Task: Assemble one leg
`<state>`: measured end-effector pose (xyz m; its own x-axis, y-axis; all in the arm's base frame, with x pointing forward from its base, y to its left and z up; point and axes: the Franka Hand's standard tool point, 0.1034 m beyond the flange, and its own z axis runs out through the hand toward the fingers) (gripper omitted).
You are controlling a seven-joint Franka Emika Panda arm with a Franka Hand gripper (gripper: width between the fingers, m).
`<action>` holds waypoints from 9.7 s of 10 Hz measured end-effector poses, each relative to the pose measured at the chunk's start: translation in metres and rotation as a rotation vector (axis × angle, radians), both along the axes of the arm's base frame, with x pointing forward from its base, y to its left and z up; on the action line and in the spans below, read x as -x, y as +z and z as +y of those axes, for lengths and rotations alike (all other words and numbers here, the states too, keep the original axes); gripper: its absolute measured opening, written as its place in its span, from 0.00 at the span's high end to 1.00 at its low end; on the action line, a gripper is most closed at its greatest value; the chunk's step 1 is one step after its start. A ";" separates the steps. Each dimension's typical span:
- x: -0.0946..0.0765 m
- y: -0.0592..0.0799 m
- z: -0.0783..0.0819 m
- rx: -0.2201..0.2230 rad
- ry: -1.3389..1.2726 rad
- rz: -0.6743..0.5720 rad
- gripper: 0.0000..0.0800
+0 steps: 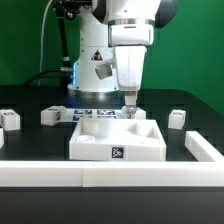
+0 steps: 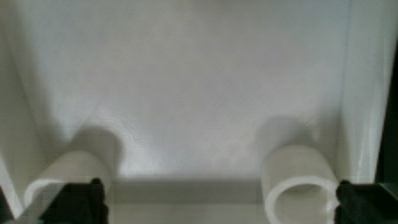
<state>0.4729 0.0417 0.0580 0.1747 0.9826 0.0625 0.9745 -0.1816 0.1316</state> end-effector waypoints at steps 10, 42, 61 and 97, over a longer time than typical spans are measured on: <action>0.066 -0.050 0.000 -0.014 0.002 0.098 0.19; -0.006 -0.050 0.040 0.027 0.179 0.160 0.93; 0.018 -0.003 0.044 0.034 -0.128 0.139 0.19; 0.091 -0.038 0.115 0.454 -1.603 1.057 0.19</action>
Offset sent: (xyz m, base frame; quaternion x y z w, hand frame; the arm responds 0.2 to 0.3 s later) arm -0.0521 0.0003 -0.0183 0.0195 -0.0045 -0.0266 0.9994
